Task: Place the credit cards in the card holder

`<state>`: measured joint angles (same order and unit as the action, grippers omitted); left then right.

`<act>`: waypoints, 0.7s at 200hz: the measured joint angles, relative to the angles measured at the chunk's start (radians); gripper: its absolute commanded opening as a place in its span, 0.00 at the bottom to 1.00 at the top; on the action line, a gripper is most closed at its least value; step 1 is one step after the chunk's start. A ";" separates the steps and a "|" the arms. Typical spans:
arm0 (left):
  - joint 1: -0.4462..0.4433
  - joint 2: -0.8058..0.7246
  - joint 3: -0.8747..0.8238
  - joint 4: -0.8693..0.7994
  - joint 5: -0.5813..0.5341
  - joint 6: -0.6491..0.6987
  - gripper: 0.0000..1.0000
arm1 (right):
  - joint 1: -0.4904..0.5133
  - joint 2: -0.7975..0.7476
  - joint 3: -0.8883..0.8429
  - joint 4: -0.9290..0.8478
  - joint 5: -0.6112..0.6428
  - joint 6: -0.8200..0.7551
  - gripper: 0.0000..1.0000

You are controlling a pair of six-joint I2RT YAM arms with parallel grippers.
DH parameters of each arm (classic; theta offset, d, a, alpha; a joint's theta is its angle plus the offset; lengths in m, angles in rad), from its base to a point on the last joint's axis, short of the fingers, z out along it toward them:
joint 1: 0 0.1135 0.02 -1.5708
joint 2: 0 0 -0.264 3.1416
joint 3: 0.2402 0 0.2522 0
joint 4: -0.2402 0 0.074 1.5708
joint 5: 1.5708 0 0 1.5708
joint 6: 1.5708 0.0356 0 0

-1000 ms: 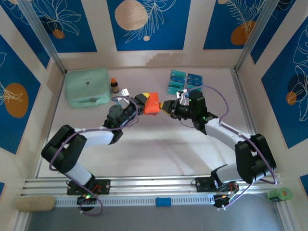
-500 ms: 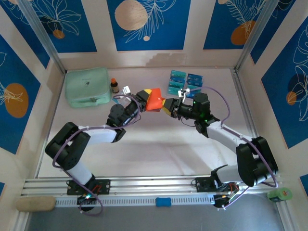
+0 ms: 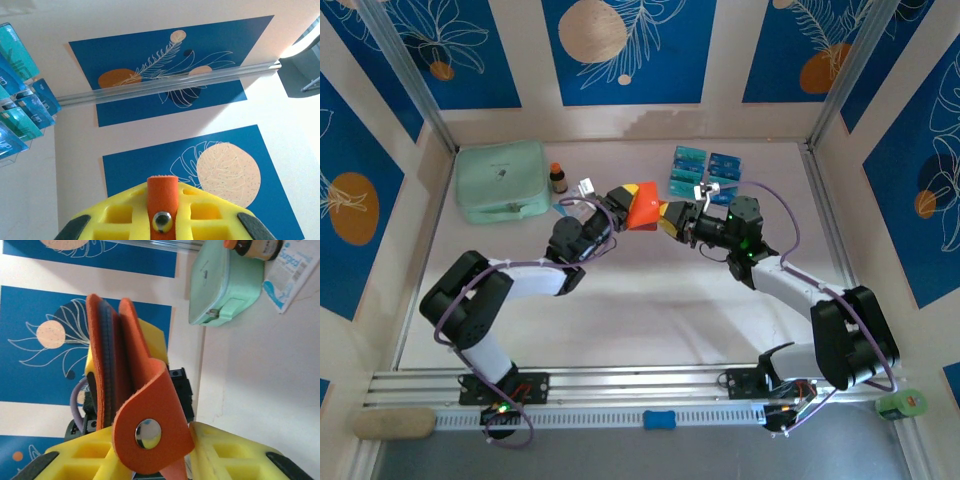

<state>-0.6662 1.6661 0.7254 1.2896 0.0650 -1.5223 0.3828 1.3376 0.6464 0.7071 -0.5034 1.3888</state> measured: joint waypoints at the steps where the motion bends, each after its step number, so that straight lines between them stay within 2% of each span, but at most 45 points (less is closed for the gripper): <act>1: 0.000 0.000 0.000 0.000 0.000 0.000 0.00 | 0.000 0.000 0.000 0.003 -0.001 0.001 0.30; 48: -0.002 0.009 0.007 0.013 -0.016 -0.013 0.00 | -0.008 0.034 -0.011 0.098 -0.016 0.059 0.11; 65: -0.003 0.013 0.007 0.012 -0.018 -0.015 0.00 | -0.010 0.035 -0.015 0.106 -0.019 0.066 0.11; 88: -0.004 0.015 0.007 0.012 -0.019 -0.017 0.00 | -0.010 0.039 -0.015 0.119 -0.024 0.078 0.20; 112: -0.004 0.023 0.010 0.012 -0.019 -0.018 0.00 | -0.010 0.051 -0.015 0.140 -0.029 0.086 0.20; 140: -0.006 0.026 0.017 0.012 -0.019 -0.018 0.00 | -0.011 0.072 -0.015 0.161 -0.039 0.100 0.04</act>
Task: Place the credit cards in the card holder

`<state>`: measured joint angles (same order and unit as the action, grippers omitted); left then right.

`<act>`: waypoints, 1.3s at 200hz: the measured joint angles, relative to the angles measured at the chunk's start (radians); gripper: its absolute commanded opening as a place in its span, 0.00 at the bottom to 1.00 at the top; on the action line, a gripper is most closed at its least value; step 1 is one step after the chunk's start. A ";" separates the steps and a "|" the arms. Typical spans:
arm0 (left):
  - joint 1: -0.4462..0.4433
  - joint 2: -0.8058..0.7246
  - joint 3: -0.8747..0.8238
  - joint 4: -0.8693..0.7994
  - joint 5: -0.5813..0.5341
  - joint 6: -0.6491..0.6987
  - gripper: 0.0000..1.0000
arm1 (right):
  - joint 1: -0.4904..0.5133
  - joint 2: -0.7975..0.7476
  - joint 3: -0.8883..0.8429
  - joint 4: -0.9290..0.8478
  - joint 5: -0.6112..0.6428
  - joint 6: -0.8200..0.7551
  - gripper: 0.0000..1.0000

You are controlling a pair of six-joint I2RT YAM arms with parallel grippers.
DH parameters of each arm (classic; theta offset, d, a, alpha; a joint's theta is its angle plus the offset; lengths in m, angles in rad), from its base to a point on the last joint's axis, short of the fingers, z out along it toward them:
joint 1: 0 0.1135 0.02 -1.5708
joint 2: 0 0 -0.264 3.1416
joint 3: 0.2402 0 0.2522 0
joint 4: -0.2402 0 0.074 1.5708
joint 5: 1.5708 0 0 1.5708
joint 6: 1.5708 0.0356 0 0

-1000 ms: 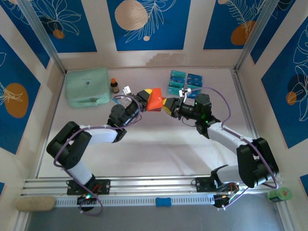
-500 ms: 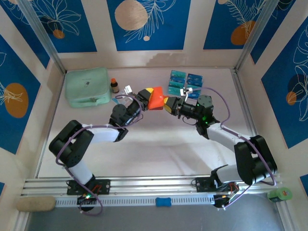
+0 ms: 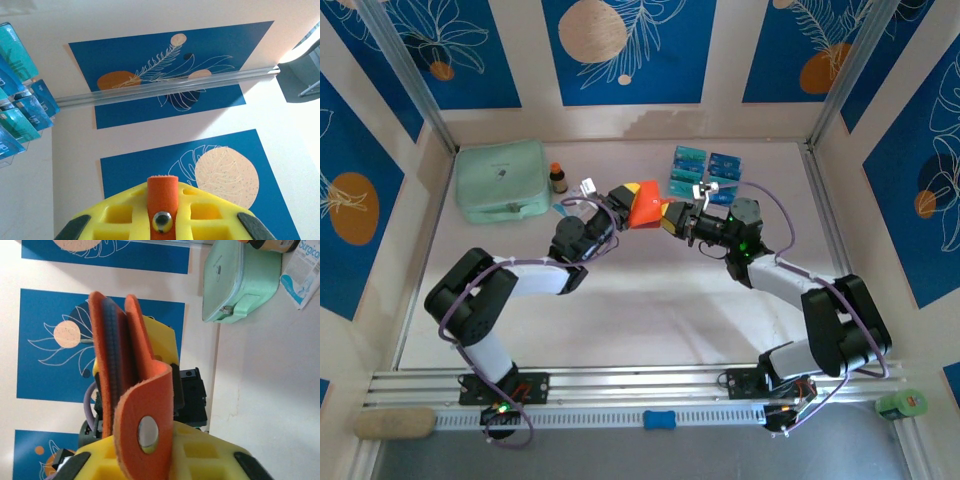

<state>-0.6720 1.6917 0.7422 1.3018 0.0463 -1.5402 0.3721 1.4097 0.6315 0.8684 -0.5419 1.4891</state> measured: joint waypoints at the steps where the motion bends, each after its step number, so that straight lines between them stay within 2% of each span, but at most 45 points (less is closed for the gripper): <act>1: 0.000 0.000 0.000 0.000 0.000 0.000 0.00 | 0.000 0.000 0.000 0.000 0.000 0.000 0.03; 6: 0.000 0.000 0.001 0.000 -0.002 0.000 0.00 | 0.000 0.002 0.000 0.005 0.000 0.005 0.00; 42: 0.000 0.000 0.002 0.000 -0.004 0.000 0.00 | -0.002 0.003 0.000 0.011 -0.002 0.008 0.00; 56: 0.000 0.000 0.002 0.000 -0.003 0.003 0.25 | -0.005 0.003 0.000 0.011 -0.006 0.008 0.00; 98: 0.006 -0.037 -0.029 -0.051 0.016 0.073 0.71 | -0.019 0.002 -0.013 0.013 -0.013 -0.002 0.00; 131: 0.037 -0.113 -0.074 -0.152 0.037 0.134 0.93 | -0.034 0.002 -0.047 0.013 -0.012 -0.018 0.00; 163: 0.074 -0.214 -0.075 -0.345 0.056 0.239 1.00 | -0.039 0.003 -0.072 0.028 -0.013 -0.024 0.00; 179: 0.080 -0.277 -0.033 -0.543 0.061 0.348 1.00 | -0.039 0.005 -0.081 0.036 -0.013 -0.029 0.00; 219: 0.072 -0.320 0.298 -1.096 0.048 0.688 1.00 | -0.039 0.022 -0.109 0.053 -0.013 -0.046 0.00; 260: 0.031 -0.261 0.517 -1.440 -0.018 0.946 1.00 | -0.036 0.039 -0.137 0.065 -0.012 -0.053 0.00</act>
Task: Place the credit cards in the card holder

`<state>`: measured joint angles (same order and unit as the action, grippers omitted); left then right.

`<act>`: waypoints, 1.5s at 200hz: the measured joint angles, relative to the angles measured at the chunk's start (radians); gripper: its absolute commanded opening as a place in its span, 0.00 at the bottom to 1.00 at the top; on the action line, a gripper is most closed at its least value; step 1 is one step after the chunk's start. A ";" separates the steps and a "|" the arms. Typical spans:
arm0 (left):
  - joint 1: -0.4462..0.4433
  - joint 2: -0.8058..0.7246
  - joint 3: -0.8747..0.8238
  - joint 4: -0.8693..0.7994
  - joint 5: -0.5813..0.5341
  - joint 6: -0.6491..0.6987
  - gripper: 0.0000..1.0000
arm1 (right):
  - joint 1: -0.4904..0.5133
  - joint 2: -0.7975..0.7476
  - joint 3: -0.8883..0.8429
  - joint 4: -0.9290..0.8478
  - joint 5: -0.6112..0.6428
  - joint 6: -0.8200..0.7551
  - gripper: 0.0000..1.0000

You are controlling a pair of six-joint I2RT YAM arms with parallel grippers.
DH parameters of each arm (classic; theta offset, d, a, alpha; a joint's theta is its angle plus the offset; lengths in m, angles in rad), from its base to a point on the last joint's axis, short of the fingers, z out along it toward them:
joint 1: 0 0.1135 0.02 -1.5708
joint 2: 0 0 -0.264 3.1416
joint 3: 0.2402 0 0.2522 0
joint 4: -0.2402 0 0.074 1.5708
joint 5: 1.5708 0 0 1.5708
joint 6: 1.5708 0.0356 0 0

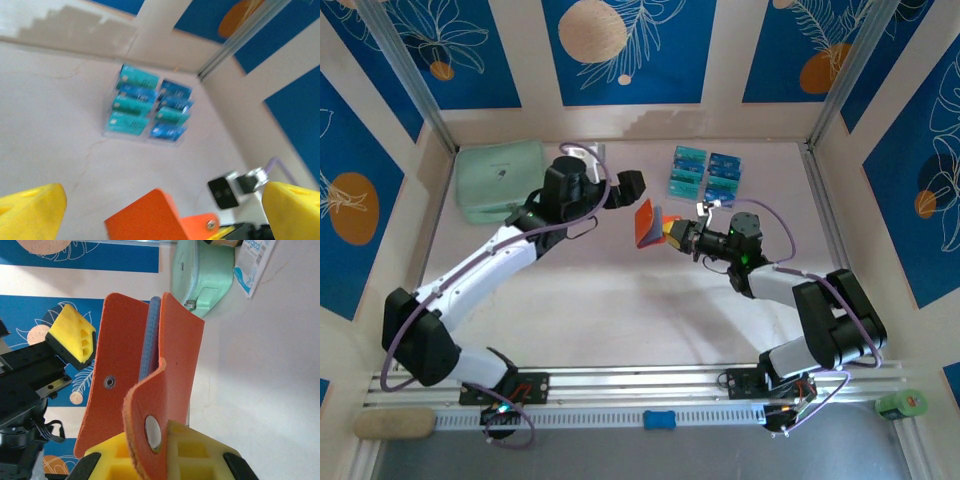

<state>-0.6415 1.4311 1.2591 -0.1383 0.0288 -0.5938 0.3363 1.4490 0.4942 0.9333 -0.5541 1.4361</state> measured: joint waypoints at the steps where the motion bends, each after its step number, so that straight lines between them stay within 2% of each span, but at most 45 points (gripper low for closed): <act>1: -0.002 0.003 0.004 -0.009 -0.002 0.006 1.00 | 0.000 0.001 0.000 0.000 0.000 0.000 0.00; 53: -0.095 0.152 0.132 -0.286 -0.112 0.214 1.00 | 0.027 0.030 -0.024 0.021 0.006 -0.017 0.00; 106: -0.132 0.201 0.163 -0.388 -0.195 0.308 1.00 | 0.057 0.088 -0.033 0.058 0.020 -0.019 0.00; 144: -0.134 0.206 0.144 -0.403 -0.264 0.316 1.00 | 0.063 0.119 -0.057 0.090 0.031 -0.019 0.00; 217: -0.134 0.206 -0.002 -0.402 -0.359 0.335 1.00 | 0.088 0.193 -0.097 0.123 0.065 -0.031 0.00; 300: -0.134 0.214 -0.117 -0.369 -0.400 0.335 1.00 | 0.152 0.313 -0.130 0.189 0.134 -0.067 0.00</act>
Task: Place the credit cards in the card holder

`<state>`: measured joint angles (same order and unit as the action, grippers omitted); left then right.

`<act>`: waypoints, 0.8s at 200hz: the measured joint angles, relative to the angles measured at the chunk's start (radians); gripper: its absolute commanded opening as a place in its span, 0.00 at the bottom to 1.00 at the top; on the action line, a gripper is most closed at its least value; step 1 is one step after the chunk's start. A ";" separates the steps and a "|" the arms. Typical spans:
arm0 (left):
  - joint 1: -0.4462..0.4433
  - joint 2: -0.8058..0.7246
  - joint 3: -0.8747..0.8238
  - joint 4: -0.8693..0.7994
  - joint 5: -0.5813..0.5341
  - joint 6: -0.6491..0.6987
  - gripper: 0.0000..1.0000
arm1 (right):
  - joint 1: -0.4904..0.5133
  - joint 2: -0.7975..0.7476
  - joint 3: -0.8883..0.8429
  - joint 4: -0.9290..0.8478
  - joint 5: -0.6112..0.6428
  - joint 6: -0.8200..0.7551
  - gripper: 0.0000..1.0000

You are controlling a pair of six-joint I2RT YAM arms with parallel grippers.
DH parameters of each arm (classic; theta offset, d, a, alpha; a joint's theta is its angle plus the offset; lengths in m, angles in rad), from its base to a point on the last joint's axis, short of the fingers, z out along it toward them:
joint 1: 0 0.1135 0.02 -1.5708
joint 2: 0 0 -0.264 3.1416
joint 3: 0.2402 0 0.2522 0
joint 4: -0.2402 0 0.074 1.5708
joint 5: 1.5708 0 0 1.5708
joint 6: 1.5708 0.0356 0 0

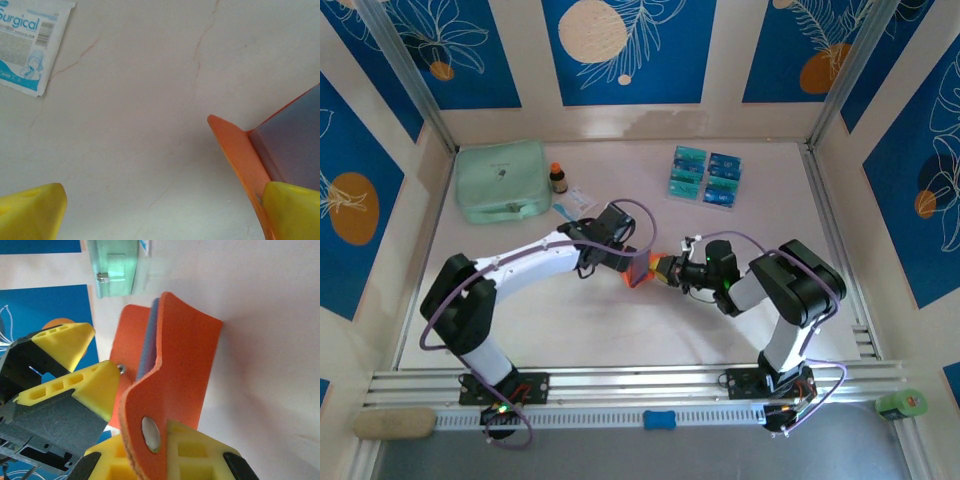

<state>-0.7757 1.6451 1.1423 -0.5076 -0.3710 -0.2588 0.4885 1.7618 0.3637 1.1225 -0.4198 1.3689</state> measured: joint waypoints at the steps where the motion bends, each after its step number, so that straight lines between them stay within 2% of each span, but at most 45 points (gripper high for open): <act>1: 0.000 0.000 -0.001 0.000 0.000 0.000 1.00 | 0.001 0.001 0.000 0.000 0.001 -0.001 0.00; 49: -0.001 0.033 -0.036 0.024 -0.003 0.003 1.00 | 0.036 0.048 -0.006 0.019 0.039 -0.020 0.02; 62: -0.001 0.040 -0.042 0.029 -0.005 0.004 1.00 | 0.038 0.055 -0.014 0.019 0.047 -0.021 0.09; 91: -0.002 0.046 -0.051 0.039 -0.006 0.007 1.00 | 0.040 0.055 -0.031 0.015 0.058 -0.034 0.31; 107: -0.002 0.047 -0.051 0.044 -0.009 0.008 1.00 | 0.040 0.043 -0.043 -0.003 0.065 -0.035 0.37; 133: -0.002 0.047 -0.051 0.050 -0.023 0.023 1.00 | 0.034 -0.065 -0.061 -0.104 0.080 -0.056 0.39; 160: -0.002 0.047 -0.060 0.056 -0.031 0.033 1.00 | 0.024 -0.270 -0.053 -0.322 0.109 -0.120 0.40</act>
<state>-0.7776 1.6920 1.0828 -0.4511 -0.4023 -0.2256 0.5129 1.4914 0.3107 0.8005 -0.3111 1.2488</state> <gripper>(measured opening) 0.998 0.405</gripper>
